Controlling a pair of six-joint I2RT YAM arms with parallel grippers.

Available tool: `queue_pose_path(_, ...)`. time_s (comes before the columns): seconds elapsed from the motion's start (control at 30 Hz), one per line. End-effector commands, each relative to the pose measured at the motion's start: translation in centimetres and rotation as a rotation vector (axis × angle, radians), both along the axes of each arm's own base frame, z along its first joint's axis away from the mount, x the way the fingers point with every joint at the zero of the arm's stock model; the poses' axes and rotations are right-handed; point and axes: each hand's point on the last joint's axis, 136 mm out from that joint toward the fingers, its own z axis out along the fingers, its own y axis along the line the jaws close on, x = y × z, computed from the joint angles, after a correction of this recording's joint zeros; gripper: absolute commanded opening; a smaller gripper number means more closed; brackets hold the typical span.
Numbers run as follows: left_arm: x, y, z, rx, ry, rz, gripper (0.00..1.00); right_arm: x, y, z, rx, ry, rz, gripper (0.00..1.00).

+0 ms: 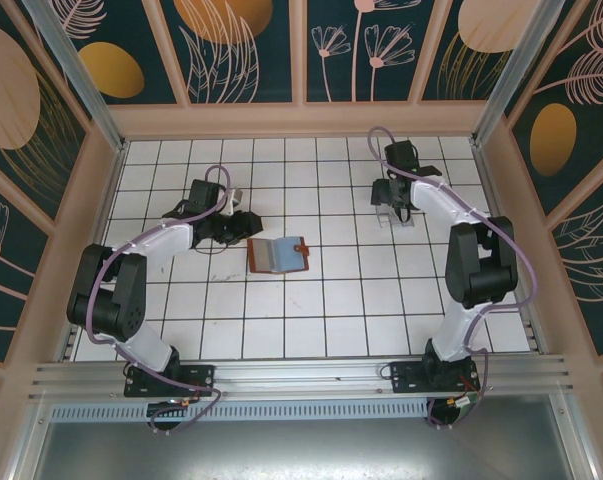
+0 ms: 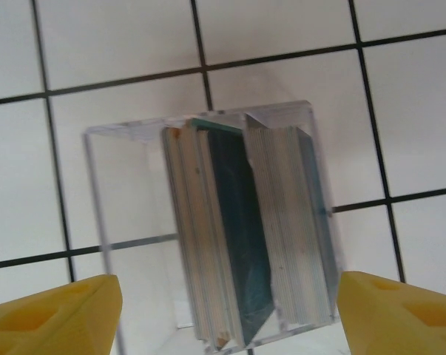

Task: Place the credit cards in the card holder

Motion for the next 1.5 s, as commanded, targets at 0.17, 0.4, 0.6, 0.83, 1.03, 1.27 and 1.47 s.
queue_pose_path(0.17,0.2,0.5,0.0,0.041,-0.019,-0.004,0.41,0.3,-2.0,-1.2,-0.172,0.053,0.009,0.76)
queue_pose_path(0.4,0.1,0.7,-0.3,0.06,-0.012,-0.011,0.42,0.5,-3.2,-1.3,-0.251,0.054,-0.011,0.75)
queue_pose_path(0.6,0.1,0.6,-0.5,0.056,-0.003,-0.012,0.42,1.1,-4.0,1.1,-0.308,-0.018,-0.026,0.72)
queue_pose_path(0.83,0.8,0.5,0.2,0.053,-0.023,-0.012,0.42,1.1,-4.3,1.5,-0.33,-0.025,-0.026,0.61)
queue_pose_path(1.03,0.5,0.4,0.1,0.05,-0.017,-0.023,0.42,1.0,-3.9,2.4,-0.329,-0.045,-0.023,0.56)
queue_pose_path(1.27,0.8,0.1,0.2,0.046,-0.015,-0.037,0.42,0.7,-4.1,2.5,-0.364,-0.035,-0.025,0.53)
queue_pose_path(1.47,0.7,0.0,0.2,0.04,-0.014,-0.043,0.42,0.6,-3.9,2.3,-0.351,-0.023,-0.013,0.35)
